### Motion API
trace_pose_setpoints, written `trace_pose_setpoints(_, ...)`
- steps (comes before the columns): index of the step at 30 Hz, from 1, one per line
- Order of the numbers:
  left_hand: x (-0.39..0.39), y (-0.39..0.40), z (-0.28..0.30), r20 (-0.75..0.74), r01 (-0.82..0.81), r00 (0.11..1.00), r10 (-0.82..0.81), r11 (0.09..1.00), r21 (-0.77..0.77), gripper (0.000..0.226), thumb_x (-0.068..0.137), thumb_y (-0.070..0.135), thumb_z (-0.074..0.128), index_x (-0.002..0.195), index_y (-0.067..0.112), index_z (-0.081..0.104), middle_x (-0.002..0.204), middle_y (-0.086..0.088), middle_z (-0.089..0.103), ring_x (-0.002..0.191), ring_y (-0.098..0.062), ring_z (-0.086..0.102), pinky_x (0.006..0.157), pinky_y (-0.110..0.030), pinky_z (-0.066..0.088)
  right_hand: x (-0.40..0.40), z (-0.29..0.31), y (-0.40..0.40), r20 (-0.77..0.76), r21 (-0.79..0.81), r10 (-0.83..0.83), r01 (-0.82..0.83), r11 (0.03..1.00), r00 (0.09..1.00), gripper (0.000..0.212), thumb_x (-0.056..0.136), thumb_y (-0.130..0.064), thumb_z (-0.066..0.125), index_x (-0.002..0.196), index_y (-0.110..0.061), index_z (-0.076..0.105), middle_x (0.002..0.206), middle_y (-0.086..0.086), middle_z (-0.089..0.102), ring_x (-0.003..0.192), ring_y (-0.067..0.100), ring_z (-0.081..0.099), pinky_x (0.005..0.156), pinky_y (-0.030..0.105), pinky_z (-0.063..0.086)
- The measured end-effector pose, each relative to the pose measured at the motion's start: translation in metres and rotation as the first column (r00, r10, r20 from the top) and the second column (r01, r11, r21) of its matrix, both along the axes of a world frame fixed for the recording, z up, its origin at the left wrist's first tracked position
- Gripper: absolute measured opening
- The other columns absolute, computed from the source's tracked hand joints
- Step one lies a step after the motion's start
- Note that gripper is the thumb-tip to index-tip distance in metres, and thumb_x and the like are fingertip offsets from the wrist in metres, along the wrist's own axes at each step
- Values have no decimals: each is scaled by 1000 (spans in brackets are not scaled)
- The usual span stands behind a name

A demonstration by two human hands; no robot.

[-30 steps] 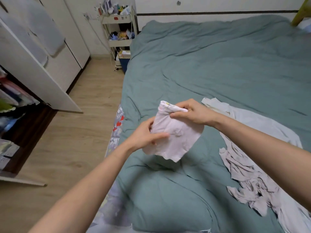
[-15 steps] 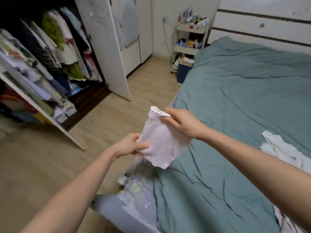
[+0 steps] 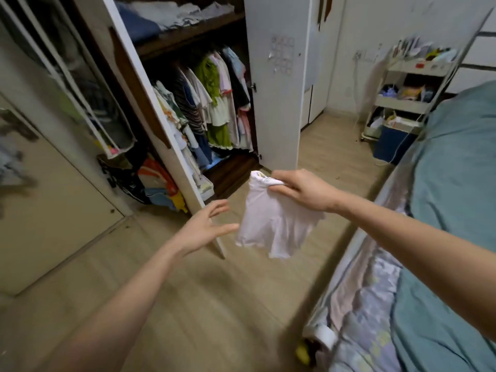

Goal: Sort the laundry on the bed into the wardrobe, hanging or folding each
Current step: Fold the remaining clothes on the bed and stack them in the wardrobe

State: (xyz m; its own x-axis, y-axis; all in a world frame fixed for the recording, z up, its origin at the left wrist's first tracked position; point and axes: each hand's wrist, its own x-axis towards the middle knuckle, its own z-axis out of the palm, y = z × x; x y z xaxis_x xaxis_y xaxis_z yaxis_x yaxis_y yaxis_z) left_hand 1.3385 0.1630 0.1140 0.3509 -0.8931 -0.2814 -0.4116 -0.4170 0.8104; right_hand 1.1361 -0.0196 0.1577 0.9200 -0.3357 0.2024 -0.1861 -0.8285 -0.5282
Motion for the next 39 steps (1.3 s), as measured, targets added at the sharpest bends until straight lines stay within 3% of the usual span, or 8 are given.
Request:
trace_pose_setpoints(3, 8, -38, 15, -120, 58, 991, -64, 997, -50, 79, 69, 45, 82, 136, 36, 42, 131, 17, 55, 119, -2, 53, 100, -31, 45, 39, 14, -16, 48, 167, 56, -63, 984, 997, 26, 99, -24, 51, 73, -24, 46, 64, -16, 50, 61, 0, 46, 59, 16, 32)
trace_pose_setpoints(10, 80, -119, -1, -393, -9, 919, 32, 998, 59, 42, 76, 32, 78, 114, 17, 66, 108, 0, 72, 100, -17, 69, 92, -36, 53, 91, 14, -123, 64, 349, -99, 70, 935, 993, 26, 99, -28, 48, 81, -10, 55, 73, -9, 52, 62, 0, 47, 57, 15, 38)
trace_pose_setpoints(15, 134, -219, 4, -844, -442, 519, 132, 887, -134, 36, 87, 25, 59, 120, 13, 60, 119, -7, 68, 114, -25, 61, 105, -46, 41, 132, 14, -230, 197, 508, -362, 221, 832, 911, 21, 100, -33, 46, 93, -22, 62, 78, -12, 64, 63, 1, 57, 54, 15, 43)
trace_pose_setpoints(18, 154, -289, 13, -909, -517, 410, 72, 839, -167, 37, 98, 42, 43, 123, 20, 59, 122, -3, 67, 116, -22, 60, 105, -45, 40, 164, 30, -288, 214, 584, -431, 239, 776, 877, 19, 99, -35, 48, 100, -26, 65, 88, -11, 70, 76, 4, 64, 65, 22, 49)
trace_pose_setpoints(25, 199, -448, 17, -872, -423, 464, 155, 904, -65, 50, 86, 31, 69, 129, 10, 57, 120, -8, 68, 112, -23, 64, 102, -41, 46, 237, 81, -412, 90, 491, -428, 334, 805, 899, 24, 100, -36, 45, 99, -17, 61, 70, -4, 60, 37, -2, 49, 30, 12, 29)
trace_pose_setpoints(30, 255, -564, 26, -749, -580, 586, 310, 806, -120, 65, 65, 47, 80, 119, 14, 65, 110, -4, 71, 104, -25, 67, 98, -43, 50, 303, 81, -514, 167, 437, -508, 398, 807, 845, 27, 98, -28, 45, 84, -10, 59, 62, -7, 55, 49, 7, 50, 45, 21, 37)
trace_pose_setpoints(34, 325, -650, 49, -630, -617, 688, 360, 748, -245, 21, 91, 38, 63, 106, 23, 67, 109, -1, 70, 102, -22, 65, 97, -43, 50, 370, 82, -604, 182, 438, -566, 449, 779, 804, 28, 97, -27, 44, 91, -5, 60, 79, 8, 63, 68, 21, 56, 61, 30, 42)
trace_pose_setpoints(39, 399, -719, 90, -634, -667, 638, 437, 725, -171, 25, 93, 28, 61, 106, 8, 67, 100, -9, 71, 95, -29, 67, 89, -41, 53, 451, 110, -690, 260, 548, -564, 361, 754, 783, 23, 98, -20, 45, 87, -3, 57, 76, 8, 57, 67, 20, 52, 54, 25, 39)
